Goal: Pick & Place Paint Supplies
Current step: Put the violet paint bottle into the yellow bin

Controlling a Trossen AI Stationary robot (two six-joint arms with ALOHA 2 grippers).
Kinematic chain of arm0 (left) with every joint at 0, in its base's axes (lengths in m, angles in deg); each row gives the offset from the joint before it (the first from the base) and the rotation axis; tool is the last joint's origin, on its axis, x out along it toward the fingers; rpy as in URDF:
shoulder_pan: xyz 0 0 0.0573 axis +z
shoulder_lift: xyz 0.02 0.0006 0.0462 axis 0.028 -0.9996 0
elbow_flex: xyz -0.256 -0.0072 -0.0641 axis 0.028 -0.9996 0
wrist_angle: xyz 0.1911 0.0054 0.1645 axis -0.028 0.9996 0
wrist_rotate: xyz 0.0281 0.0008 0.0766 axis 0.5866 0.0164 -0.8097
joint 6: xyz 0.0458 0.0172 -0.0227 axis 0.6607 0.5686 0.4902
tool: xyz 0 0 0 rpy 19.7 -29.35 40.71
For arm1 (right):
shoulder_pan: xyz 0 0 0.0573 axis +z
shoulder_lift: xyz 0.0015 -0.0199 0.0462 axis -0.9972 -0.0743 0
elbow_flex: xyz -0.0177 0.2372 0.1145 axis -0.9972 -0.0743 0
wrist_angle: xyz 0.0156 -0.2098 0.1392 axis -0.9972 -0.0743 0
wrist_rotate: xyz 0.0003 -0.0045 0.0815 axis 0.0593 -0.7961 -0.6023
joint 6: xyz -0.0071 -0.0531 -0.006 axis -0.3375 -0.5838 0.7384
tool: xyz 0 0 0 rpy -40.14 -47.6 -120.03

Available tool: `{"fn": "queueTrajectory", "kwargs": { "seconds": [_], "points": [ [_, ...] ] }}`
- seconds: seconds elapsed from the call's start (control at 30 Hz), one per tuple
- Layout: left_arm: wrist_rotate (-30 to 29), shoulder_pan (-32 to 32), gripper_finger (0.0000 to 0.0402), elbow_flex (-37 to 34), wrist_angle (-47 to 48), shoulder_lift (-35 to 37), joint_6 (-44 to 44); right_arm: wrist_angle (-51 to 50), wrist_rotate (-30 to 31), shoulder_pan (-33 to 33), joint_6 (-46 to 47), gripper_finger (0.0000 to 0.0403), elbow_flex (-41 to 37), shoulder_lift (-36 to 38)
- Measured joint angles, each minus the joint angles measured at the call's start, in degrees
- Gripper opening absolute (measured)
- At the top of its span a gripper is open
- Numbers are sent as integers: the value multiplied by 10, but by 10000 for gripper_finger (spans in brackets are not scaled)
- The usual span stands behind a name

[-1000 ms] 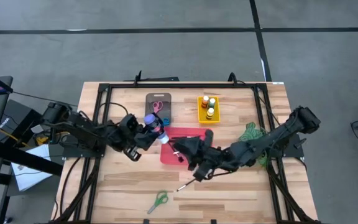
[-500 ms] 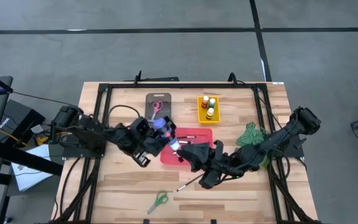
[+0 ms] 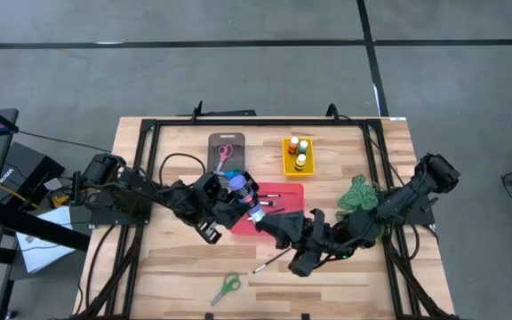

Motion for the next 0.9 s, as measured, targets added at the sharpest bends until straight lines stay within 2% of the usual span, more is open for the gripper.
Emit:
{"fn": "queueTrajectory", "kwargs": {
  "seconds": [0.2, 0.47, 0.67, 0.9],
  "points": [
    [1, 0, 126, 0, 0, 0, -15, -5, -5, -10, -23, 181, 0, 0],
    [15, -3, 124, 0, 0, 0, -38, -22, 15, -9, -78, 187, 0, 0],
    [14, -9, 125, 0, 0, 0, -39, -23, 9, -9, -139, 192, 0, 0],
    [14, -12, 126, 0, 0, 0, -27, -37, -24, -9, -155, 188, 0, 0]
  ]
}}
